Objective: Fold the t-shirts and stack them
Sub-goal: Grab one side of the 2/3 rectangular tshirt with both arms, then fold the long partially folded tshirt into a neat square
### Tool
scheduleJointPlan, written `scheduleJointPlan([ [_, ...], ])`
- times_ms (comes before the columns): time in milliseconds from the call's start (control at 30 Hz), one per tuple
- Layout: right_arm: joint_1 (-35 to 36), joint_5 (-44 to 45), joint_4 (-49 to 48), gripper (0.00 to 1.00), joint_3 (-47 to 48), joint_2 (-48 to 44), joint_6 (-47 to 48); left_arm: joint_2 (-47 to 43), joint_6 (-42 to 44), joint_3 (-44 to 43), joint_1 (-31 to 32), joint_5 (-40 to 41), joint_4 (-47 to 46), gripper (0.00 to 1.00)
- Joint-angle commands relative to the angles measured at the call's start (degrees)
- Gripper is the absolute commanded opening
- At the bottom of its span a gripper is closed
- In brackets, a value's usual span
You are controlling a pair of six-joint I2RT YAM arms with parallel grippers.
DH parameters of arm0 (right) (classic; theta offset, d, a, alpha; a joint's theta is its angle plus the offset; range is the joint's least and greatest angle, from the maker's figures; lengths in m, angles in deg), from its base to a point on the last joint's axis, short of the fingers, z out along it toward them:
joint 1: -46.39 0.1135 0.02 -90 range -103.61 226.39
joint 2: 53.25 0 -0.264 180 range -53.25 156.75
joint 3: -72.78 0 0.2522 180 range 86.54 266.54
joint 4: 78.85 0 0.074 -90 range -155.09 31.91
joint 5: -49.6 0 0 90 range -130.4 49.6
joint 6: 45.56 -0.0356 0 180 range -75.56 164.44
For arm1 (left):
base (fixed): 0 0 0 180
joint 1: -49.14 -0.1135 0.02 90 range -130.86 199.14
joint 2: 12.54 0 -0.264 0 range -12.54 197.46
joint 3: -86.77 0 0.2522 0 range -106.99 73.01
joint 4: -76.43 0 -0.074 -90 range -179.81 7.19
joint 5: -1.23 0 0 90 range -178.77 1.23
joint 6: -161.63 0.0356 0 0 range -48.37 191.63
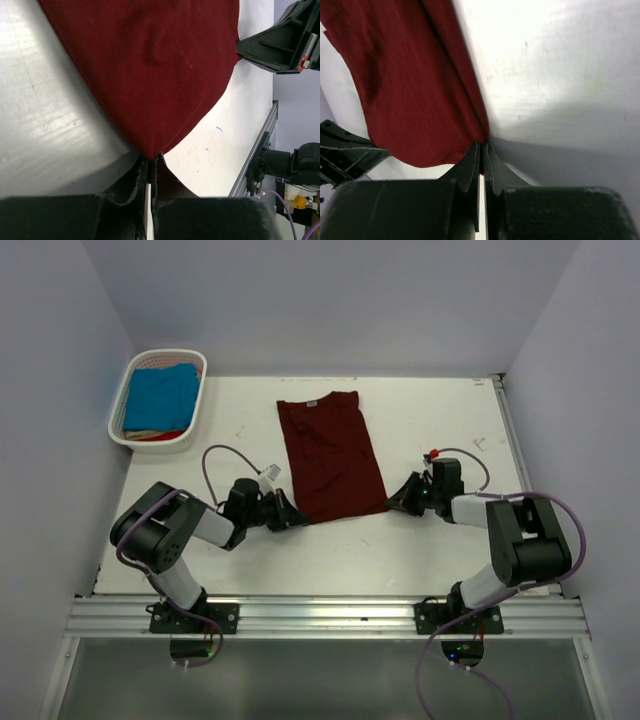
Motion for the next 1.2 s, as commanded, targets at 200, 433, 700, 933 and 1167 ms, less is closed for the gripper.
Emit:
scheduleJointPlan([
  [200,4.0,4.1,18.7,0.0,-2.3,-20.8,6.8,-12.3,8.9,3.2,0.4,4.8,24.9,0.0],
  [433,12.0,7.7,27.1,0.0,-1.5,-30.2,6.2,-28.5,9.8,3.6,0.4,5.1,38.3,0.0],
  [700,20.7,12.5,34.3,0.0,1.2,-36.7,3.9,-45.9,9.2,0.0,0.5,7.6,57.7,0.0],
  [933,21.6,14.6,38.9,0.0,8.7,-39.1,4.4,-51.2,10.9,-6.1,0.5,10.7,65.7,0.0],
  [1167,21.6,20.6,35.7,0.0,17.0,-29.5,8.6,-45.9,16.4,-13.1,0.2,19.1,63.6,0.0],
])
